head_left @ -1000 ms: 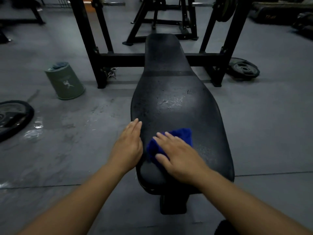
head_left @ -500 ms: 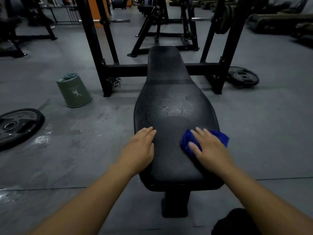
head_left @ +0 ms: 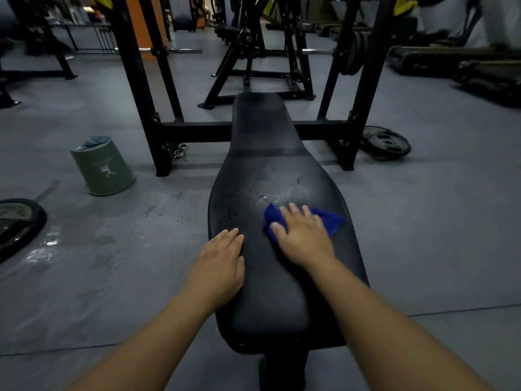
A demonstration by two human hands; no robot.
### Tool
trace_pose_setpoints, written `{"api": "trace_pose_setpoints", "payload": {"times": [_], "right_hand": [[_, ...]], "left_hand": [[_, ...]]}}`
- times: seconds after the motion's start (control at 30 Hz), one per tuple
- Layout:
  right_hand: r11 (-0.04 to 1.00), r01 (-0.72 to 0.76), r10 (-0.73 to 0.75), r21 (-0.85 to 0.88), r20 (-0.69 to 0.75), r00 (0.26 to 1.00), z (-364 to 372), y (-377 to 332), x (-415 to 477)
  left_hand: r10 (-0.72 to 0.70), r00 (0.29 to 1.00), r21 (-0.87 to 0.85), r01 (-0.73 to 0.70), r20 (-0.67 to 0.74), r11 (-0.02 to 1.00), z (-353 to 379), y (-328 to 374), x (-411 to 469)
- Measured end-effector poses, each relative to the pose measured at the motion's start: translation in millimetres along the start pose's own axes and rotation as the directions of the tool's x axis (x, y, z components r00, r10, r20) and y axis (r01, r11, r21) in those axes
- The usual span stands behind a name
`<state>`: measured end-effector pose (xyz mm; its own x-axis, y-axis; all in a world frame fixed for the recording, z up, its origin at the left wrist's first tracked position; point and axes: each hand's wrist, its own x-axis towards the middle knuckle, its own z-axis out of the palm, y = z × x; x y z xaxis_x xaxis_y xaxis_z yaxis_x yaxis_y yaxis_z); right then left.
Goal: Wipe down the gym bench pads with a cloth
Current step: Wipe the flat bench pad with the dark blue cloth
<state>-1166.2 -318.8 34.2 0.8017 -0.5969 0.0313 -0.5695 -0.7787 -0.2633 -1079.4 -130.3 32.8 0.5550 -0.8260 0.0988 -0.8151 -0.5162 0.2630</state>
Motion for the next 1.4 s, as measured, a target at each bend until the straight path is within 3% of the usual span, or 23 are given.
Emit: {"api": "trace_pose_setpoints", "payload": {"times": [0.07, 0.13, 0.23, 0.33, 0.47, 0.53, 0.6, 0.67, 0.73, 0.77, 0.83, 0.9, 0.97, 1.03, 1.13, 1.2, 1.3, 1.4], "right_hand": [[0.980, 0.199, -0.200, 0.024, 0.063, 0.978, 1.4, -11.3, -19.8], [0.954, 0.295, -0.299, 0.053, 0.089, 0.950, -7.0, 13.1, -43.2], [0.991, 0.131, -0.131, -0.002, 0.019, 0.991, -12.2, 50.3, -6.5], [0.999, -0.028, 0.027, -0.029, -0.027, 0.999, 1.9, 18.6, 50.4], [0.976, 0.170, -0.181, 0.137, 0.077, 0.980, 15.2, -23.4, 28.9], [0.873, 0.059, -0.129, 0.484, 0.113, 0.985, 6.7, -18.7, 9.9], [0.741, -0.029, -0.058, 0.671, 0.108, 0.992, 1.1, -19.1, 8.6], [0.631, -0.076, -0.031, 0.772, 0.123, 0.992, -2.3, -28.7, 13.3], [0.440, -0.123, 0.067, 0.890, 0.104, 0.992, -9.3, -24.5, 16.6], [0.433, -0.123, 0.131, 0.893, 0.073, 0.989, -14.9, -15.2, 15.5], [0.601, -0.050, 0.164, 0.798, -0.061, 0.985, -31.0, 7.0, 2.1], [0.838, 0.002, 0.126, 0.545, -0.198, 0.972, -30.6, 26.1, -8.9], [0.954, 0.050, 0.009, 0.297, -0.193, 0.981, -17.1, 30.6, -19.0], [0.978, 0.092, -0.058, 0.189, -0.175, 0.983, -1.1, 30.9, -19.7], [0.966, 0.085, -0.024, 0.245, -0.238, 0.971, -1.4, 31.3, -16.8], [0.969, 0.046, 0.026, 0.241, -0.286, 0.958, 2.2, 33.8, -16.6], [0.967, -0.009, 0.095, 0.255, -0.330, 0.939, 3.0, 33.5, -19.3], [0.954, -0.007, 0.106, 0.300, -0.316, 0.943, -1.1, 32.4, -20.9]], "left_hand": [[0.011, 0.999, -0.015, -0.012, -0.041, 1.000, 4.9, -3.8, 13.3], [-0.004, 0.999, -0.011, 0.003, -0.039, 1.000, 7.4, -2.5, 25.3], [-0.038, 0.998, -0.009, 0.038, -0.051, 0.999, 11.9, -0.7, 29.6], [-0.023, 0.998, 0.004, 0.023, -0.066, 1.000, 15.3, -6.3, 33.6], [-0.032, 0.995, -0.104, 0.023, -0.091, 0.994, 8.4, -8.4, 40.0], [-0.105, 0.983, -0.273, 0.062, -0.147, 0.960, -2.4, -1.3, 42.2], [-0.156, 0.968, -0.376, 0.073, -0.195, 0.924, -8.1, 8.5, 45.0], [-0.008, 0.975, -0.293, -0.059, -0.222, 0.954, -8.1, 21.3, 54.0], [0.128, 0.986, -0.142, -0.142, -0.103, 0.980, -2.1, 30.0, 61.4], [0.148, 0.989, -0.030, -0.149, -0.027, 0.988, 1.6, 29.6, 62.0], [0.124, 0.989, 0.110, -0.132, 0.077, 0.985, 3.3, 21.4, 52.4], [0.067, 0.996, 0.138, -0.074, 0.050, 0.988, 1.8, 7.8, 34.0], [-0.027, 0.999, 0.150, 0.025, 0.016, 0.988, 0.1, -6.3, 28.8], [-0.158, 0.987, 0.112, 0.157, -0.001, 0.981, -2.4, -17.5, 52.3], [-0.283, 0.959, 0.143, 0.278, 0.019, 0.950, -0.8, -5.2, 108.3], [-0.197, 0.977, 0.193, 0.178, 0.086, 0.965, 6.8, 18.1, 111.7], [0.054, 0.993, 0.204, -0.075, 0.106, 0.976, 12.9, 25.4, 51.6], [-0.041, 0.990, 0.238, 0.008, 0.136, 0.971, 1.7, -11.6, 61.6]]}}
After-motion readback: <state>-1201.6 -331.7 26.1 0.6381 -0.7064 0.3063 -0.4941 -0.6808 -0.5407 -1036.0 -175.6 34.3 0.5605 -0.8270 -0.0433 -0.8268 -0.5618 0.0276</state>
